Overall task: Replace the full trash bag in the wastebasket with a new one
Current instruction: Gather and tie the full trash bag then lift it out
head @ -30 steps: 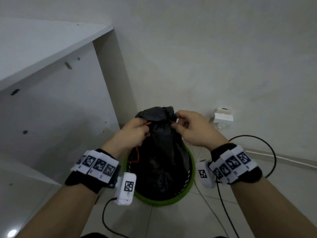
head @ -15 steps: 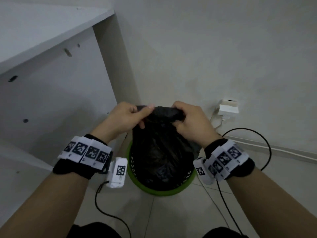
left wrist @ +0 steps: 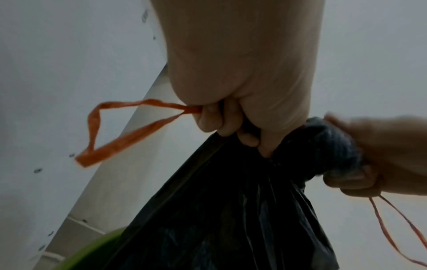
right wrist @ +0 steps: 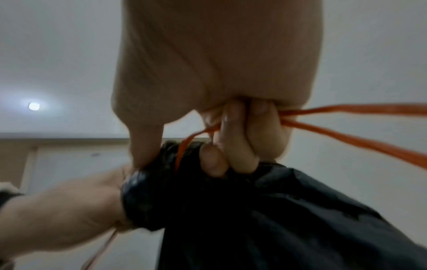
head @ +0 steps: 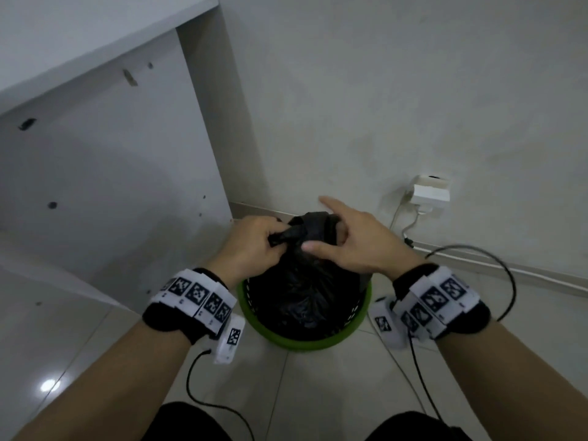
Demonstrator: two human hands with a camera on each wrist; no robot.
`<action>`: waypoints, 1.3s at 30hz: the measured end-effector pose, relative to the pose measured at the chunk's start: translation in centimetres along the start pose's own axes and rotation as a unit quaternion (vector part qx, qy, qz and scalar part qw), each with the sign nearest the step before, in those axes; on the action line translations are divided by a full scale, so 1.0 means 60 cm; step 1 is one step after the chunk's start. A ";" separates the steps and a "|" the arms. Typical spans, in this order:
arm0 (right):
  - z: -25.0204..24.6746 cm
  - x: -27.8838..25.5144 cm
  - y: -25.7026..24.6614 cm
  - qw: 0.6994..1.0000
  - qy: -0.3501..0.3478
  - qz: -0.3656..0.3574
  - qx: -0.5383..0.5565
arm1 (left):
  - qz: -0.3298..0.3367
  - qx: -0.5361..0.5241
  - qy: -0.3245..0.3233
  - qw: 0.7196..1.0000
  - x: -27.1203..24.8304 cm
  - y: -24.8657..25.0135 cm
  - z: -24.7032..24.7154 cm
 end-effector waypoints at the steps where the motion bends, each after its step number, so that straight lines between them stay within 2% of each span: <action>1: 0.005 0.008 0.006 0.999 -0.032 0.011 -0.029 | 0.020 0.002 0.004 1.000 -0.002 -0.002 0.006; 2: 0.009 0.013 0.008 0.998 -0.034 0.012 -0.053 | 0.024 -0.005 -0.001 1.000 -0.005 -0.002 0.010; 4: 0.018 0.016 0.010 0.994 0.024 -0.002 -0.103 | -0.009 -0.042 -0.014 0.999 -0.007 -0.006 0.001; 6: 0.031 0.013 0.010 0.982 0.091 -0.049 -0.157 | -0.106 -0.149 -0.033 0.983 -0.007 -0.006 -0.018; 7: 0.043 0.010 0.008 0.977 0.104 -0.082 -0.168 | -0.151 -0.167 -0.060 0.972 -0.005 -0.005 -0.025; 8: 0.057 0.006 0.006 0.973 0.111 -0.115 -0.165 | -0.167 -0.153 -0.098 0.969 0.000 -0.004 -0.025; 9: 0.070 0.002 0.005 0.971 0.119 -0.137 -0.155 | -0.155 -0.112 -0.147 0.971 0.007 -0.004 -0.017; 10: 0.080 -0.002 0.007 0.973 0.121 -0.141 -0.136 | -0.136 -0.056 -0.198 0.969 0.010 -0.002 -0.006; 11: 0.083 -0.006 0.011 0.980 0.105 -0.125 -0.110 | -0.127 -0.008 -0.222 0.967 0.011 -0.004 0.006; 12: 0.081 -0.011 0.016 0.990 0.079 -0.093 -0.077 | -0.127 0.021 -0.225 0.966 0.009 -0.010 0.017; 14: 0.073 -0.019 0.032 0.999 0.026 -0.021 -0.006 | -0.118 0.059 -0.167 0.977 0.005 -0.027 0.035; 15: 0.070 -0.020 0.037 1.000 0.012 0.005 -0.002 | -0.091 0.075 -0.136 0.984 0.000 -0.029 0.042; 17: 0.074 -0.006 0.045 0.998 -0.034 0.031 -0.050 | -0.053 0.101 -0.100 0.988 -0.009 -0.035 0.057; 19: 0.090 0.011 0.050 0.993 -0.067 0.053 -0.085 | -0.033 0.124 -0.102 0.987 -0.017 -0.041 0.068; 21: 0.109 0.020 0.058 0.995 -0.018 0.046 -0.092 | -0.054 0.077 -0.108 0.990 -0.024 -0.050 0.063; 22: 0.116 0.021 0.062 0.994 0.023 0.031 -0.105 | -0.095 0.009 -0.109 0.990 -0.025 -0.054 0.055; 23: 0.124 0.018 0.060 0.991 0.059 0.011 -0.123 | -0.144 -0.073 -0.110 0.981 -0.025 -0.060 0.049; 25: 0.145 0.010 0.053 0.987 0.094 -0.043 -0.126 | -0.219 -0.153 -0.147 0.952 -0.022 -0.067 0.046; 26: 0.156 0.006 0.052 0.986 0.100 -0.065 -0.120 | -0.227 -0.138 -0.192 0.945 -0.017 -0.070 0.053; 28: 0.165 0.001 0.053 0.988 0.089 -0.063 -0.111 | -0.211 -0.055 -0.272 0.937 -0.015 -0.075 0.075; 29: 0.160 -0.002 0.054 0.992 0.070 -0.045 -0.098 | -0.207 -0.011 -0.270 0.940 -0.015 -0.082 0.085; 31: 0.139 -0.014 0.056 0.998 0.016 0.012 -0.060 | -0.198 0.023 -0.199 0.960 -0.019 -0.097 0.095; 32: 0.124 -0.020 0.055 0.998 0.013 0.033 -0.054 | -0.192 0.033 -0.166 0.967 -0.023 -0.099 0.097; 35: 0.093 -0.016 0.047 0.985 0.072 0.057 -0.147 | -0.128 0.104 -0.117 0.979 -0.028 -0.094 0.108; 36: 0.095 -0.005 0.043 0.981 0.051 0.071 -0.170 | -0.105 0.131 -0.112 0.979 -0.028 -0.089 0.112; 39: 0.134 0.035 0.050 0.973 -0.121 0.132 -0.149 | -0.061 0.153 -0.097 0.982 -0.033 -0.085 0.116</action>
Point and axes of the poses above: each hand's wrist, its own x-axis towards the middle knuckle, its own z-axis out of the palm, y = z × x, the point moved 2 cm from there along x, towards the middle knuckle, and after that the axes turned 8 degrees about -y, right-handed, at the moved point
